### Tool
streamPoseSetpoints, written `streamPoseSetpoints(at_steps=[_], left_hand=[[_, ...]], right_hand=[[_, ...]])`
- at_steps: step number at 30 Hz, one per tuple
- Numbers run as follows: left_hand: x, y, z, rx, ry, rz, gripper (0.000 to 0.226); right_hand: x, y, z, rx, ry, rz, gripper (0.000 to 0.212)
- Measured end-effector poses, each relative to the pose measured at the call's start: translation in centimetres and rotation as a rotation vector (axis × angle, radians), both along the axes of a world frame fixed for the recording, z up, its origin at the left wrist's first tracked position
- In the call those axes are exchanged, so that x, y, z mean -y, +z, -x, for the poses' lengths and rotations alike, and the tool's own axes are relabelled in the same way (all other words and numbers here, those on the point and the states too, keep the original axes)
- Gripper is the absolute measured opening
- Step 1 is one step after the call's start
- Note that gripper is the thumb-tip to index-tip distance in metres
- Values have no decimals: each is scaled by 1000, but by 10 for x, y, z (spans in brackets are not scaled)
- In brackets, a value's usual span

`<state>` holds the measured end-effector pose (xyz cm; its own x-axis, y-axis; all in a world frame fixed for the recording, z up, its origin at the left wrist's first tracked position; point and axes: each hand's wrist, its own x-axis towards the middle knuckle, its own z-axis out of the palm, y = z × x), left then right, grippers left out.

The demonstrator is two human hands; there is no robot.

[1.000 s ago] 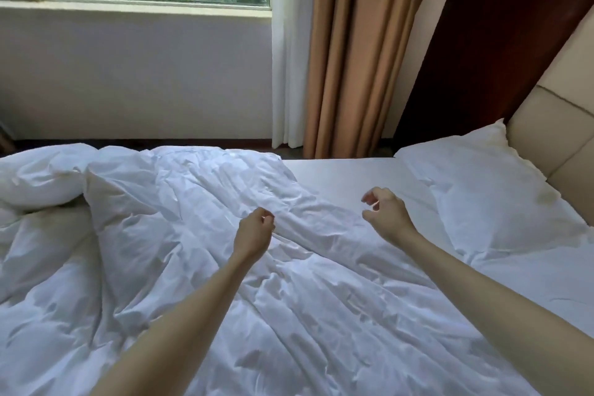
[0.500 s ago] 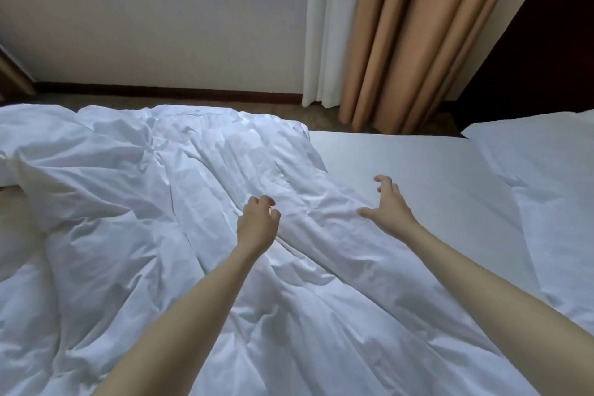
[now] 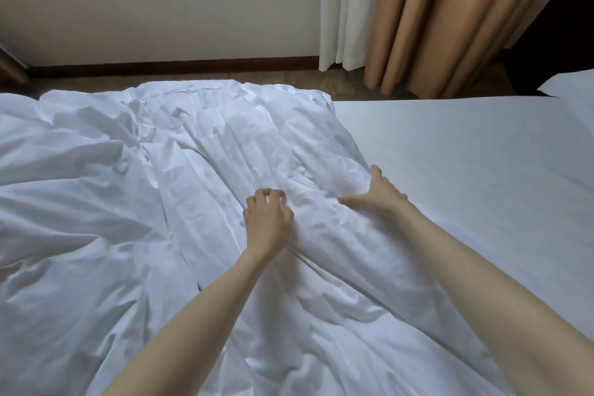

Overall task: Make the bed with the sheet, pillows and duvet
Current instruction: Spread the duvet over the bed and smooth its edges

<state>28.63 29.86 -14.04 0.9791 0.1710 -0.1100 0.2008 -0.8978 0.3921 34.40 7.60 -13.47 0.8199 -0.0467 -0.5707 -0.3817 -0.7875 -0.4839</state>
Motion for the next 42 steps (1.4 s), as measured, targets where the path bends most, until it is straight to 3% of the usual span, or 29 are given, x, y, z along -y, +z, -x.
streamPoseSetpoints(at_steps=[2, 7, 11, 15, 17, 19, 21, 24, 27, 29, 31, 33, 35, 36, 38, 40, 42], left_hand=[[-3, -2, -9, -14, 50, 45, 35], [14, -2, -14, -222, 307, 212, 75], [32, 7, -14, -328, 509, 477, 98], [51, 29, -33, -250, 597, 936, 108], [64, 57, -46, -242, 645, 1239, 97], [83, 90, -54, -288, 571, 1587, 87], [111, 129, -57, -265, 484, 1815, 81], [162, 187, -53, -145, 312, 1780, 51], [213, 233, -51, -30, 315, 1634, 26], [255, 268, -39, 10, 289, 1623, 12], [298, 303, -23, 37, 213, 1636, 22], [332, 330, -7, 35, 129, 1639, 25], [360, 352, 2, 41, 25, 1597, 49], [370, 364, 10, 30, -45, 1582, 47], [382, 380, 31, -3, -156, 1515, 15], [386, 377, 41, -66, -275, 1369, 24], [385, 364, 50, -175, -449, 1199, 21]], right_hand=[[-6, -7, 2, -45, 2, -14, 111], [-16, -8, 19, 118, 119, 55, 46], [3, 45, 8, 293, 174, 8, 18], [32, 118, 3, 482, 280, -38, 19], [53, 150, 11, 573, 317, -35, 13], [85, 181, 27, 665, 328, 1, 2], [123, 211, 49, 763, 321, 60, 3], [176, 252, 93, 893, 292, 160, 4], [218, 286, 140, 1034, 281, 338, 15], [247, 306, 171, 1102, 276, 441, 33], [279, 324, 200, 1190, 249, 488, 45], [307, 340, 227, 1278, 181, 505, 40], [329, 352, 249, 1354, 104, 500, 33], [336, 356, 259, 1375, 78, 511, 34], [346, 357, 274, 1403, 36, 569, 37], [352, 349, 283, 1372, -84, 626, 40], [360, 333, 284, 1115, -260, 559, 52]])
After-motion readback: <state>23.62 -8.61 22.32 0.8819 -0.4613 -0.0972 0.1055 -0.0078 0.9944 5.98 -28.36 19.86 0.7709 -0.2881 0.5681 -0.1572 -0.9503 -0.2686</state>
